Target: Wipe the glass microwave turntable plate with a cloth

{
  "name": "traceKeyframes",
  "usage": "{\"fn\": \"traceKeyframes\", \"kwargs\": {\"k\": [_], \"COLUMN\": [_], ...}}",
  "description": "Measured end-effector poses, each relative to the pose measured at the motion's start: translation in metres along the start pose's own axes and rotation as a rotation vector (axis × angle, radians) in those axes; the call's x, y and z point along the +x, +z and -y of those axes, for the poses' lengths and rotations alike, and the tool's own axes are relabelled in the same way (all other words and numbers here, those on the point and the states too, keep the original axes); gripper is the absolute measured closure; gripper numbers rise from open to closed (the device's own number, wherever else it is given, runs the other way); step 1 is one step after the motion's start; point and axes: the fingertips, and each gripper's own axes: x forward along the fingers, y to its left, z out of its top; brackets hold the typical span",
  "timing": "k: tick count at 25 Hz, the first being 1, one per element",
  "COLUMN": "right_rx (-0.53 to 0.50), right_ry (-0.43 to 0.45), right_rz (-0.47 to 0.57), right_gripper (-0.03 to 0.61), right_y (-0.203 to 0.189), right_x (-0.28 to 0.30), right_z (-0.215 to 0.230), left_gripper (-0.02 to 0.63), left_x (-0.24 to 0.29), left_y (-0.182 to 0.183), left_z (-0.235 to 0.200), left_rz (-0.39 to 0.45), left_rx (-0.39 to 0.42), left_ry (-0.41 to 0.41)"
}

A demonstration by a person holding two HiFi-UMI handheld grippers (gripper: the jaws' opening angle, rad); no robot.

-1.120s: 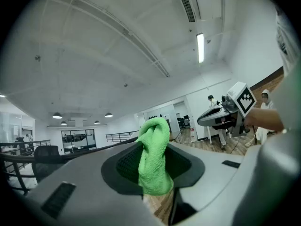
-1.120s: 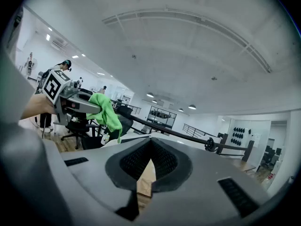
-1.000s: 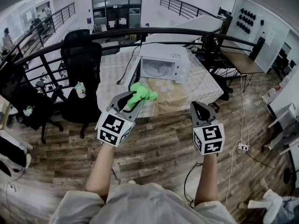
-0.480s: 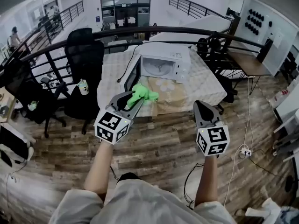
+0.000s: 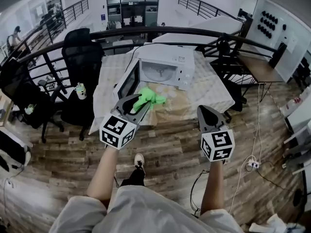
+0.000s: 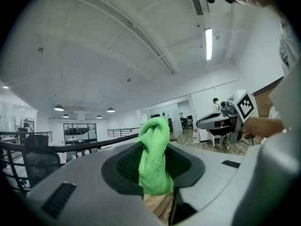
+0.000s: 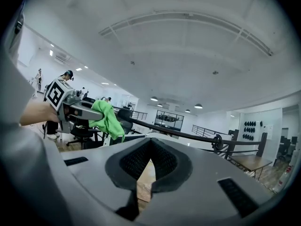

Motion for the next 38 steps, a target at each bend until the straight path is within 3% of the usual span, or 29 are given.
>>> {"fn": "traceKeyframes", "kwargs": {"k": [4,13,19,26,30,38], "right_rx": [-0.006,0.053,0.075,0.113,0.12,-0.009], "right_ry": [0.002,-0.078,-0.091,-0.036,0.041,0.095], "right_rz": [-0.019,-0.012,-0.021,-0.044,-0.044,-0.133], "right_gripper": [0.566,0.565,0.566,0.566,0.565,0.565], "right_y": [-0.009,-0.003,-0.007,-0.035,-0.053,-0.102], "right_x": [0.054,0.199,0.289,0.35,0.376,0.417], "right_z": [0.026,0.107,0.134,0.152,0.161,0.176], "left_gripper": [0.479,0.486,0.488,0.486,0.483,0.483], "left_x": [0.048,0.181,0.242,0.284,0.303,0.337], "left_y": [-0.014,-0.033,-0.052,-0.09,-0.115,-0.182], "left_z": [-0.037,-0.166,-0.227,-0.261,-0.272,-0.276], "left_rz": [-0.007,-0.032,-0.062,-0.123,-0.165,-0.255], "left_rx": [-0.004,-0.011,-0.033,-0.076,-0.093,-0.15], "left_ry": [0.011,0.06,0.069,0.109,0.194,0.309]}}
